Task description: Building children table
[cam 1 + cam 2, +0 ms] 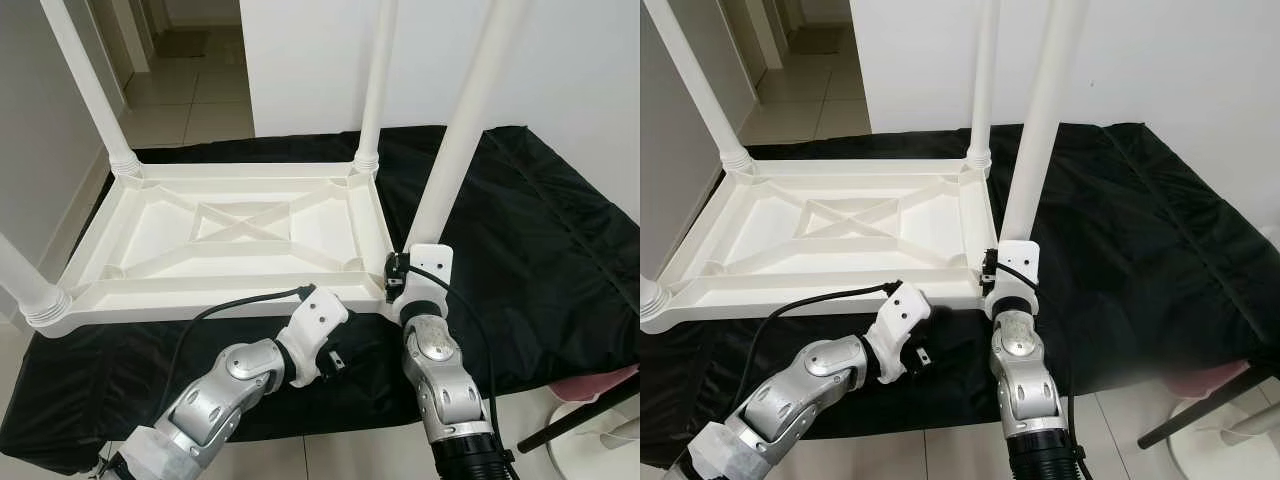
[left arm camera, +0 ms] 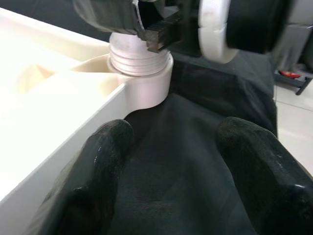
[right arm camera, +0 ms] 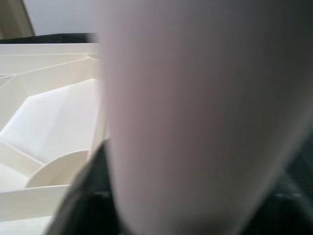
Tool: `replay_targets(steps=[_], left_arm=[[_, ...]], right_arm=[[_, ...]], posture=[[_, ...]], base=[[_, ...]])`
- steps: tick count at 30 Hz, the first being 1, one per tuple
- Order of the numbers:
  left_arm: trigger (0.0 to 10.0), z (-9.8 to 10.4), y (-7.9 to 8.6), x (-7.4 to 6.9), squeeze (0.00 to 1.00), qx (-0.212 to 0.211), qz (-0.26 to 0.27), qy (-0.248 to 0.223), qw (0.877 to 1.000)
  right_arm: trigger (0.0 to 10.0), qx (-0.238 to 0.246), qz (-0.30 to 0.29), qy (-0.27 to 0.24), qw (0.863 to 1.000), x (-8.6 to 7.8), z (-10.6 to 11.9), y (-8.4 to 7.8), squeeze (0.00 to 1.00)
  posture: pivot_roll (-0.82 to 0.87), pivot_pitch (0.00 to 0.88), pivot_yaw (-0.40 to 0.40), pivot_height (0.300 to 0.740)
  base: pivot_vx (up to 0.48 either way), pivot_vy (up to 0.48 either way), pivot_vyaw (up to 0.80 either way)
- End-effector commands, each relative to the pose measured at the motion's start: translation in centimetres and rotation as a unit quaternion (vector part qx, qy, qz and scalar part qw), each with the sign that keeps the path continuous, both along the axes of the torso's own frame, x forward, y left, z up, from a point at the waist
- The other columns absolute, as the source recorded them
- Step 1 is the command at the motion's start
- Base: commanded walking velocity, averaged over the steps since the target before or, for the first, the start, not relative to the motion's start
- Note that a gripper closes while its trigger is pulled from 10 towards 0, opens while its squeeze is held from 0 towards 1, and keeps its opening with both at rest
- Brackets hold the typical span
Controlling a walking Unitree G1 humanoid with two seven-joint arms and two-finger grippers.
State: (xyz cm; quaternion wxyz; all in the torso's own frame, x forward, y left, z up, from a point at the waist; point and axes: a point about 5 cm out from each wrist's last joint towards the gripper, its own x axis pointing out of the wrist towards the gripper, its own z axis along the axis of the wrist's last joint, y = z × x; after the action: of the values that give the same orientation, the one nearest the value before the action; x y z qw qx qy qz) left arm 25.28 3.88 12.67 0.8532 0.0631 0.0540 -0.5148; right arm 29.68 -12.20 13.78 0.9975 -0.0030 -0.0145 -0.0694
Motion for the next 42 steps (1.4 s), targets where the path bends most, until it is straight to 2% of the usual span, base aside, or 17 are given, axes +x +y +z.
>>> replay_targets(steps=[1, 3, 9, 11, 13, 14, 15, 18, 21, 28, 31, 33, 34, 35, 36, 37, 42], left_arm=[[10.0, 0.0, -0.2, -0.8, 0.0, 0.0, -0.075, 0.008, 0.997], [10.0, 0.0, -0.2, -0.8, 0.0, 0.0, -0.075, 0.008, 0.997], [10.0, -0.1, 0.0, -1.0, 0.0, -0.002, -0.062, 0.011, 0.998], [10.0, -0.1, 0.0, -1.1, 0.0, -0.004, -0.056, 0.012, 0.998], [10.0, -0.1, 0.0, -1.1, 0.0, -0.004, -0.056, 0.012, 0.998], [10.0, -0.1, 0.0, -1.2, 0.0, -0.005, -0.054, 0.013, 0.998], [10.0, -0.2, 0.1, -1.2, 0.0, -0.005, -0.051, 0.014, 0.999], [10.0, -0.3, 0.1, -1.3, 0.0, -0.003, -0.047, 0.015, 0.999], [10.0, -0.3, 0.2, -1.2, 0.0, -0.002, -0.041, 0.013, 0.999], [10.0, -0.1, 0.3, -1.0, 0.0, -0.003, -0.036, 0.011, 0.999], [10.0, 0.0, 0.4, -0.8, 0.0, -0.002, -0.034, 0.008, 0.999], [10.0, 0.0, 0.4, -0.8, 0.0, -0.002, -0.034, 0.008, 0.999], [10.0, 0.1, 0.4, -0.7, 0.0, -0.001, -0.033, 0.006, 0.999], [10.0, 0.1, 0.4, -0.6, 0.0, -0.001, -0.032, 0.004, 0.999], [10.0, 0.1, 0.4, -0.6, 0.0, -0.001, -0.032, 0.004, 0.999], [10.0, 0.2, 0.4, -0.5, 0.0, 0.0, -0.031, 0.002, 1.0], [10.0, 0.3, 0.5, -0.4, 0.0, 0.0, -0.029, 0.0, 1.0]], right_arm=[[10.0, 0.034, 0.026, 0.008, 0.999, -1.1, -0.9, 0.6, 1.0], [10.0, 0.034, 0.026, 0.008, 0.999, -1.1, -0.9, 0.6, 1.0], [10.0, 0.027, 0.098, -0.013, 0.995, -1.4, -0.4, -0.8, 1.0], [10.0, 0.022, 0.134, -0.016, 0.991, -1.4, -0.4, -1.9, 1.0], [10.0, 0.022, 0.134, -0.016, 0.991, -1.4, -0.4, -1.9, 1.0], [10.0, 0.015, 0.147, -0.015, 0.989, -1.4, -0.5, -2.6, 1.0], [10.0, 0.001, 0.168, -0.011, 0.986, -1.2, -0.7, -3.4, 0.0], [10.0, -0.011, 0.198, -0.003, 0.98, -0.8, -0.9, -4.4, 0.0], [10.0, -0.03, 0.257, 0.003, 0.966, 0.0, -0.8, -5.0, 0.0], [10.0, -0.059, 0.305, 0.004, 0.951, 1.0, -0.6, -4.7, 0.0], [10.0, -0.073, 0.336, 0.006, 0.939, 1.7, -0.5, -4.1, 0.0], [10.0, -0.073, 0.336, 0.006, 0.939, 1.7, -0.5, -4.1, 0.0], [10.0, -0.08, 0.351, 0.008, 0.933, 2.1, -0.4, -3.8, 0.0], [4.7, -0.09, 0.364, 0.011, 0.927, 2.5, -0.5, -3.6, 0.0], [4.7, -0.09, 0.364, 0.011, 0.927, 2.5, -0.5, -3.6, 0.0], [0.0, -0.102, 0.371, 0.016, 0.923, 2.8, -0.7, -3.5, 0.0], [0.0, -0.109, 0.386, 0.023, 0.916, 3.2, -1.2, -3.2, 0.0]], posture=[[-0.08, 0.0, 0.013, 0.74], [-0.08, 0.0, 0.013, 0.74], [-0.06, 0.013, -0.013, 0.74], [-0.05, 0.024, -0.018, 0.74], [-0.05, 0.024, -0.018, 0.74], [-0.05, 0.025, -0.018, 0.74], [-0.05, 0.032, -0.02, 0.74], [-0.05, 0.032, -0.02, 0.74], [-0.04, 0.036, -0.028, 0.74], [-0.03, 0.029, -0.031, 0.74], [-0.02, 0.022, -0.033, 0.74], [-0.02, 0.022, -0.033, 0.74], [-0.02, 0.015, -0.033, 0.74], [-0.02, 0.013, -0.034, 0.74], [-0.02, 0.013, -0.034, 0.74], [-0.01, 0.012, -0.035, 0.74], [-0.01, 0.009, -0.037, 0.74]], base=[[0.0, 0.0, 0.0], [0.0, 0.0, 0.0], [0.0, 0.0, 0.0], [0.0, 0.0, 0.0], [0.0, 0.0, 0.0], [0.0, 0.0, 0.0], [0.0, 0.0, 0.0], [0.0, 0.0, 0.0], [0.0, 0.0, 0.0], [0.0, 0.0, 0.0], [0.0, 0.0, 0.0], [0.0, 0.0, 0.0], [0.0, 0.0, 0.0], [0.0, 0.0, 0.0], [0.0, 0.0, 0.0], [0.0, 0.0, 0.0], [0.0, 0.0, 0.0]])
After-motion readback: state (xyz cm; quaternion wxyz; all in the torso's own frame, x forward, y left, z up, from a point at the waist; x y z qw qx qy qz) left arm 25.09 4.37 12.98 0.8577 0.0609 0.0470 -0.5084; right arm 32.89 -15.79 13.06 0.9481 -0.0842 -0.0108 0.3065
